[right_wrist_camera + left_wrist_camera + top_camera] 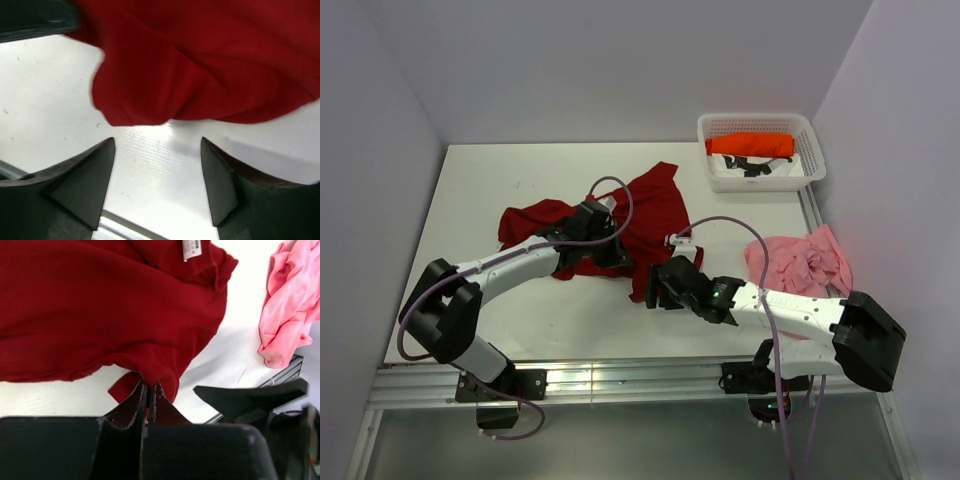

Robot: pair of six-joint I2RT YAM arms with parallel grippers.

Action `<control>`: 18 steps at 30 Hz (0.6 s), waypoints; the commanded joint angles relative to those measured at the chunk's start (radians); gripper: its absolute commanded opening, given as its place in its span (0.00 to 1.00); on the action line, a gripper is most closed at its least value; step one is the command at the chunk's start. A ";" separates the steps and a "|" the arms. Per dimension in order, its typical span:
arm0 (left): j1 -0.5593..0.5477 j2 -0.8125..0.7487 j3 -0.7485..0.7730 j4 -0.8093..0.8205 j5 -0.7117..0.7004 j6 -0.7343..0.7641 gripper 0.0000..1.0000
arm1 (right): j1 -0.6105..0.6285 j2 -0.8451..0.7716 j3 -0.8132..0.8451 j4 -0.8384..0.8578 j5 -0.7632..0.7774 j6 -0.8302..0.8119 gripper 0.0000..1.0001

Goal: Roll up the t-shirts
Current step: Flatten the tshirt

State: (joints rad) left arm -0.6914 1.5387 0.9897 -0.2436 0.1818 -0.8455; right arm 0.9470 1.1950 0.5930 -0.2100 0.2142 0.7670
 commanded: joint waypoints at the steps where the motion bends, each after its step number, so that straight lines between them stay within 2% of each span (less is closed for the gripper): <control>1: 0.019 0.021 0.043 0.052 0.067 0.028 0.00 | 0.077 0.031 0.073 0.024 0.207 0.015 0.77; 7: 0.033 0.066 0.093 0.043 0.087 0.033 0.00 | 0.170 0.170 0.175 0.002 0.339 0.023 0.78; 12: 0.043 0.092 0.116 0.053 0.130 0.029 0.00 | 0.236 0.366 0.352 -0.140 0.479 0.038 0.77; 18: 0.055 0.090 0.107 0.069 0.159 0.025 0.00 | 0.276 0.500 0.499 -0.299 0.620 0.141 0.77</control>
State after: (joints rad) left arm -0.6437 1.6329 1.0672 -0.2173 0.3012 -0.8318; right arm 1.2152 1.6634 1.0153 -0.3740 0.6765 0.8280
